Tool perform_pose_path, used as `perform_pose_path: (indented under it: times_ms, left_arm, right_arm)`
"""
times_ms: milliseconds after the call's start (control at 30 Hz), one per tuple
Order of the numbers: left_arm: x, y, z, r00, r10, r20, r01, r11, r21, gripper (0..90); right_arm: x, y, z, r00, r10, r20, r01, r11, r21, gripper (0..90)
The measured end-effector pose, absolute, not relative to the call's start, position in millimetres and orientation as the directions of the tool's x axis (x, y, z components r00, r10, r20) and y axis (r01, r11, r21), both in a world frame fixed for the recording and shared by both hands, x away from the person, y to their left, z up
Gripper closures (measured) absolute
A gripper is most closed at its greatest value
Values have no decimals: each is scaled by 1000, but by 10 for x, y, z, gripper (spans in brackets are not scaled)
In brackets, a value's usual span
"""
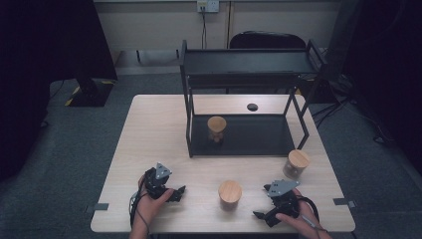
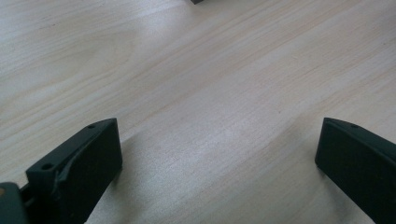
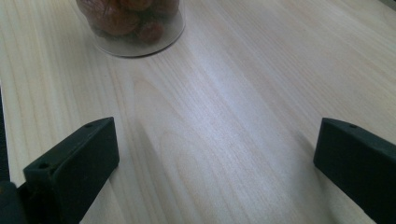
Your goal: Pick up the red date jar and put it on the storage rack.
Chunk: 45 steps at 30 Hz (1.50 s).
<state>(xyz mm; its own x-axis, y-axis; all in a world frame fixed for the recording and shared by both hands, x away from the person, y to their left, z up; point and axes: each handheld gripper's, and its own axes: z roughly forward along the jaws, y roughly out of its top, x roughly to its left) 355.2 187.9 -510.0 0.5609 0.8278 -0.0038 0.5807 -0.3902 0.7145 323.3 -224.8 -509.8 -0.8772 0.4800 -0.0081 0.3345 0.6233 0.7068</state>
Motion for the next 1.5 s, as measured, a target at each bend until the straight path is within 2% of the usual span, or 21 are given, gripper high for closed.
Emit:
perform_pose_path:
  times_ms: [467,1500]
  left_arm:
    - [3553,1880,-5100,562,827,-3,580,-391,715,1]
    - [3553,1879,-5100,561,828,-4,580,-390,715,1]
  right_arm:
    - [3253,-2217,-5042,-890,456,-25,322,666,673,14]
    - [3333,-1800,-4887,-914,405,30,301,626,720,16]
